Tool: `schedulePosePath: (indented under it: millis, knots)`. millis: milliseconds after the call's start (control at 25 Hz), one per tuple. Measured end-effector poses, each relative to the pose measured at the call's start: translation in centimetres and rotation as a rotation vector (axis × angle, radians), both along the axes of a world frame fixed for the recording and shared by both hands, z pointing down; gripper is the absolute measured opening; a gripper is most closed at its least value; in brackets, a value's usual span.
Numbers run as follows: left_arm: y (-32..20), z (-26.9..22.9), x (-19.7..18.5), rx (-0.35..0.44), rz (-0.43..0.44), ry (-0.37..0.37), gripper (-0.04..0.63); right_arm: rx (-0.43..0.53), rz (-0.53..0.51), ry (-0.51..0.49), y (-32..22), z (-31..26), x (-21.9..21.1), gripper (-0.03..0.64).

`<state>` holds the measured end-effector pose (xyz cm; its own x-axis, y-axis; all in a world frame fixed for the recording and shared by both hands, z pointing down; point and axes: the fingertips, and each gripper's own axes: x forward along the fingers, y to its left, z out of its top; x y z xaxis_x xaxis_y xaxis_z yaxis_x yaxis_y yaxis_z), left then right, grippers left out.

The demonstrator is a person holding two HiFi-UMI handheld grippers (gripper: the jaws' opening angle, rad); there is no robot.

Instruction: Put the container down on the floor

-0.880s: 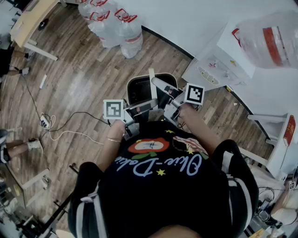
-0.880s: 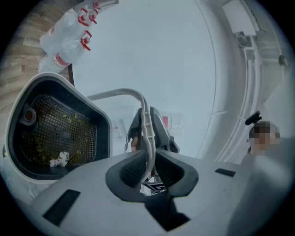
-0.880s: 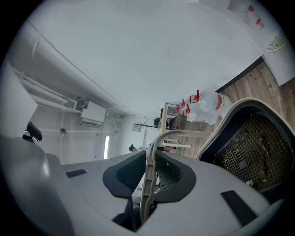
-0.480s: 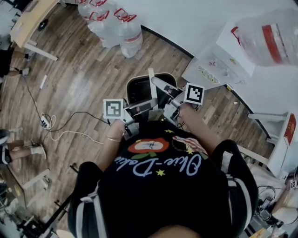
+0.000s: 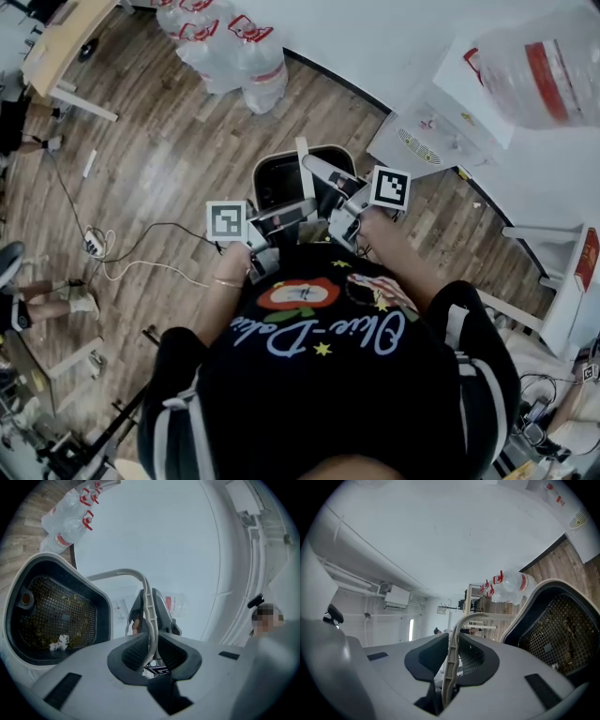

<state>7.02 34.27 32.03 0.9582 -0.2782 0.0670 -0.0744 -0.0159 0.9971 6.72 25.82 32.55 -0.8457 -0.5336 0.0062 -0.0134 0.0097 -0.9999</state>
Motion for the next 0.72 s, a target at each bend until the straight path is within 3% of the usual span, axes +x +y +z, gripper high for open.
schedulePosePath:
  millis: [720]
  knots:
    - [3.1,1.3,6.6,0.013,0.036,-0.038,0.058,0.006,0.016,-0.002,3.2,1.3,7.1,0.057]
